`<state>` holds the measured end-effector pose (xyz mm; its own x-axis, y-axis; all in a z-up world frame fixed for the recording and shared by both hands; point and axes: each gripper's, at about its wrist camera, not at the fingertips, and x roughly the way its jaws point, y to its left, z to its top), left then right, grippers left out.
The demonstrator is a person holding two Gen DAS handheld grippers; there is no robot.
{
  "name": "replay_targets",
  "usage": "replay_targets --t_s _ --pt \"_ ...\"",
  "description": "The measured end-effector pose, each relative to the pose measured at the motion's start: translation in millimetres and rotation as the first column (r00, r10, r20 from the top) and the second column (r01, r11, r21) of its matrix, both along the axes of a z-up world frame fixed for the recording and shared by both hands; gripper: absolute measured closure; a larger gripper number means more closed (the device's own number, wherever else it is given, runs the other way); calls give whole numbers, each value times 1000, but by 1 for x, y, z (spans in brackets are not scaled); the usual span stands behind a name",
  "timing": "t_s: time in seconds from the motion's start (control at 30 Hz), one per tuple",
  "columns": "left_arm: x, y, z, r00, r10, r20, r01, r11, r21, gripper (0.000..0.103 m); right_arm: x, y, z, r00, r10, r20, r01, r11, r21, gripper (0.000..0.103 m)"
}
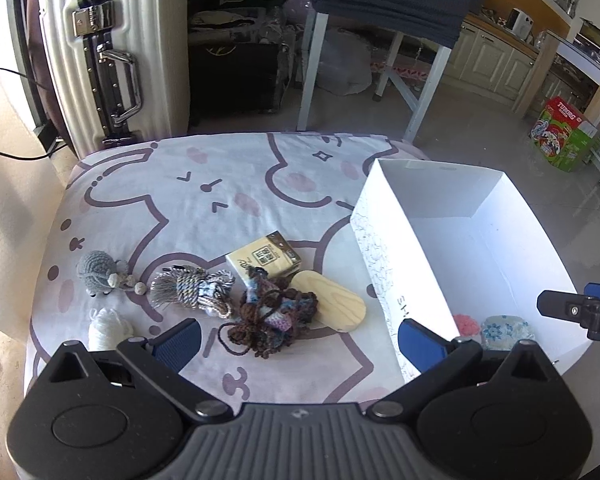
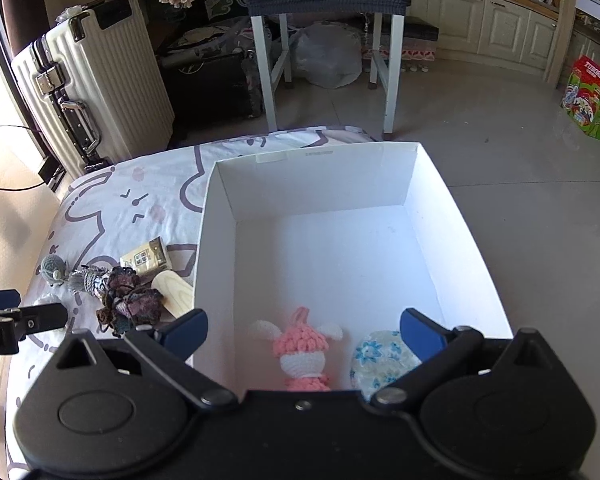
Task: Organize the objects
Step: 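Withdraw both tools from the box back over the toys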
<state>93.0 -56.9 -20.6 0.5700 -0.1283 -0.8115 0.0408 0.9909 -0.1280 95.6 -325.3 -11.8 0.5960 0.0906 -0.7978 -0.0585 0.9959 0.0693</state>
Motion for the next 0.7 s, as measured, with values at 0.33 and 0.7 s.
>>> replay_targets --t_s 0.33,0.7 --pt "-11 48 -3 996 91 0 -91 996 2 0 13 54 -1 995 101 -3 -101 995 2 0" --pt "-19 80 -5 990 144 9 -144 990 -1 0 17 99 -6 982 189 -10 -189 982 -2 0"
